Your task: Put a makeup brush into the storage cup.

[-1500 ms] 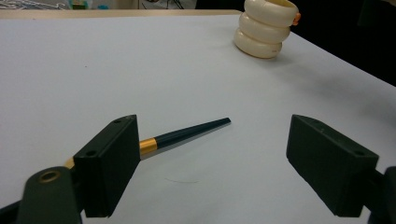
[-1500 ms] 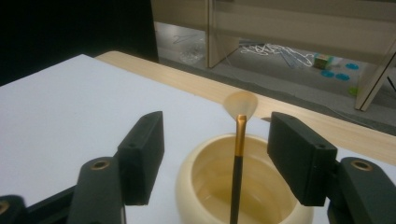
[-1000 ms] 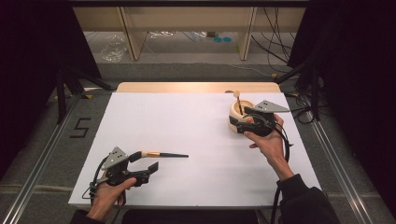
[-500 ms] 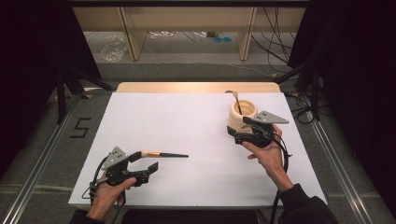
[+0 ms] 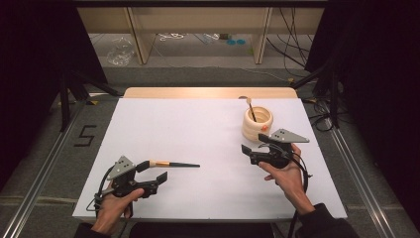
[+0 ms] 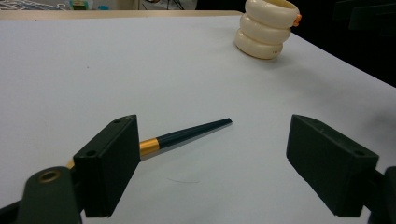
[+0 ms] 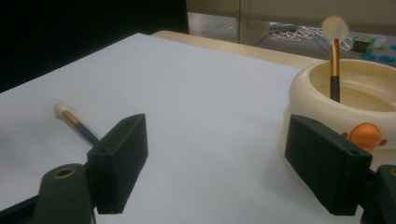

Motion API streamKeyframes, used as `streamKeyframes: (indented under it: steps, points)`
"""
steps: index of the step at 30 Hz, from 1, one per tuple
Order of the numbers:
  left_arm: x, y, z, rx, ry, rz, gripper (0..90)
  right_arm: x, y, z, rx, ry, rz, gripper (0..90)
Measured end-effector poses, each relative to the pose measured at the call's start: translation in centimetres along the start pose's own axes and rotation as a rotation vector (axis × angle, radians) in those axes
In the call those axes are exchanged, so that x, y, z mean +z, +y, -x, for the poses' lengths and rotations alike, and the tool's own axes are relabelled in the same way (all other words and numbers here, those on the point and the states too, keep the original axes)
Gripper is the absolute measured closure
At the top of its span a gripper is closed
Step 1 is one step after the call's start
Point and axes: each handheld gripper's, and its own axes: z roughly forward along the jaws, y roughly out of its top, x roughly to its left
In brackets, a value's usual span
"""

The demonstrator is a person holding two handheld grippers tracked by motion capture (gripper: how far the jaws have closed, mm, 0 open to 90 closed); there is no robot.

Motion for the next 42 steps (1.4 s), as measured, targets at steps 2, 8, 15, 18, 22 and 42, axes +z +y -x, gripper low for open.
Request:
streamKeyframes:
  steps: [2, 8, 15, 18, 22, 42]
  points:
    - [0.0, 0.0, 0.0, -0.002, 0.002, -0.001, 17.2, -0.1, -0.2, -0.2, -0.005, 0.006, 0.006, 21.8]
    - [0.1, 0.0, 0.0, -0.004, -0.007, 0.001, 17.2, -0.1, -1.1, -0.7, -0.038, 0.016, 0.018, 21.3]
    - [0.0, 0.0, 0.0, 0.003, -0.003, -0.006, 17.2, -0.4, -1.5, -1.5, -0.053, 0.034, 0.001, 21.2]
    - [0.0, 0.0, -0.2, 0.002, -0.011, -0.004, 17.1, -0.6, -1.8, -1.7, -0.05, 0.035, -0.004, 21.1]
    - [-0.1, 0.0, -0.2, 0.009, -0.016, -0.009, 17.0, -0.6, -2.0, -1.9, -0.051, 0.046, -0.001, 21.5]
    - [0.0, 0.1, -0.3, 0.013, -0.009, -0.012, 16.9, -2.2, -3.0, -2.4, -0.021, 0.066, -0.036, 20.8]
